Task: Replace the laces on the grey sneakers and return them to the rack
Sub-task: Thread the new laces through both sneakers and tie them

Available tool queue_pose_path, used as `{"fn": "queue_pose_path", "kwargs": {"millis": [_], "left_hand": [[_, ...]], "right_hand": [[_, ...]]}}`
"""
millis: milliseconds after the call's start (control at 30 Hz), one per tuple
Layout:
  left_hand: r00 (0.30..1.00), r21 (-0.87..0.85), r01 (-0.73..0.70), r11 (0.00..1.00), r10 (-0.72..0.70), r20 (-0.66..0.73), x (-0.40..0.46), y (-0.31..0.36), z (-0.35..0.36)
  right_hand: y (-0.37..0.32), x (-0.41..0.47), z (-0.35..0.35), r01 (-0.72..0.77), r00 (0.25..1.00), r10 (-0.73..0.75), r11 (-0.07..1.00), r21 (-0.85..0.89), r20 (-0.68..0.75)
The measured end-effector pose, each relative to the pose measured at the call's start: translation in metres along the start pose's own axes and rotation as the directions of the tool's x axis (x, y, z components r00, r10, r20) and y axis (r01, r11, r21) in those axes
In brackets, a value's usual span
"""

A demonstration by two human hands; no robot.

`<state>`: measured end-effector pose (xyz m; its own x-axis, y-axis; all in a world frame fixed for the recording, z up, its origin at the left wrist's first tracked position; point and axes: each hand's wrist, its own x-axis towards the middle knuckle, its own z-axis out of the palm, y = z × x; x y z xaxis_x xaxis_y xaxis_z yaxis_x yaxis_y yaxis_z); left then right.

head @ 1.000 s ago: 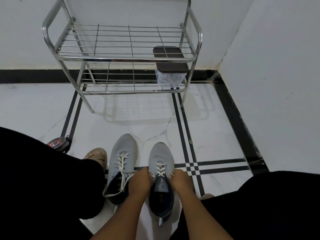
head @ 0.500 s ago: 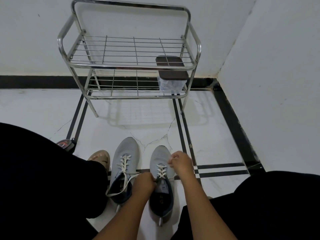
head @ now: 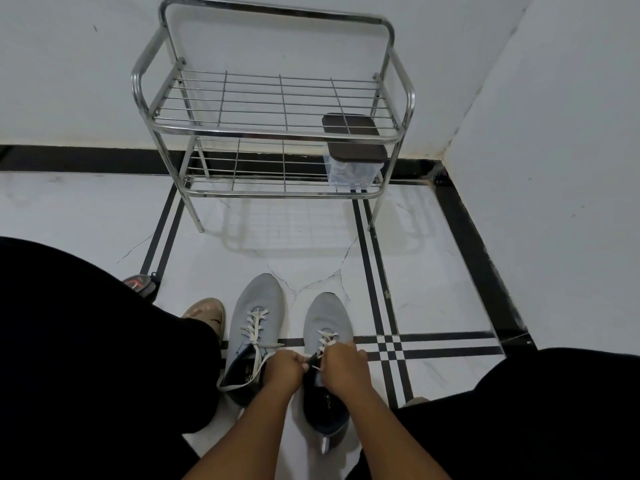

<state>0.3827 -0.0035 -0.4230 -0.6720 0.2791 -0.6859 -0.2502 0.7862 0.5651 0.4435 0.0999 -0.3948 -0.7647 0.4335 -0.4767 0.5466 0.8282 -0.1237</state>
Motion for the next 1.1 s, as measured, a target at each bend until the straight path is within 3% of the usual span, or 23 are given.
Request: {"fn": "queue_pose_path", "kwargs": {"millis": [267,500,667,767,867,933,1033,1100], "left_hand": [[1.0,0.007,-0.011,1.0,0.01,0.015,-0.003,0.003,0.001],[0.999,0.048,-0.049,0.998,0.049,-0.011,-0.008,0.009,0.001],[0.997,0.1,-0.076,0.992,0.079,-0.027,-0.005,0.011,0.005],[0.995,0.116,-0.054,0.992,0.064,-0.082,-0.006,0.009,0.006],[0.997,0.164,-0.046,0.985,0.056,-0.061,-0.007,0.011,0.006],[0.996,0.182,-0.05,0.982,0.063,-0.067,-0.009,0.012,0.006],[0.995,0.162,-0.062,0.985,0.074,-0.069,-0.008,0.011,0.007],[0.994,0.198,-0.073,0.977,0.089,-0.07,-0.007,0.01,0.005]], "right_hand": [[-0.004,-0.001,-0.003,-0.026,1.0,0.025,0.999,-0.029,-0.017],[-0.009,-0.003,-0.007,-0.116,0.993,0.117,0.988,0.105,-0.005],[-0.001,-0.004,-0.023,-0.174,0.977,0.187,0.977,0.125,-0.103],[0.016,-0.006,-0.03,-0.28,0.947,0.272,0.96,0.025,0.173],[0.029,-0.019,-0.012,-0.273,0.842,0.281,0.958,-0.085,0.461],[0.027,-0.023,0.002,-0.337,0.833,0.273,0.94,0.05,0.482],[0.019,-0.022,0.002,-0.426,0.879,0.322,0.861,0.276,0.351],[0.02,-0.02,-0.002,-0.435,0.889,0.35,0.845,0.31,0.294]]}}
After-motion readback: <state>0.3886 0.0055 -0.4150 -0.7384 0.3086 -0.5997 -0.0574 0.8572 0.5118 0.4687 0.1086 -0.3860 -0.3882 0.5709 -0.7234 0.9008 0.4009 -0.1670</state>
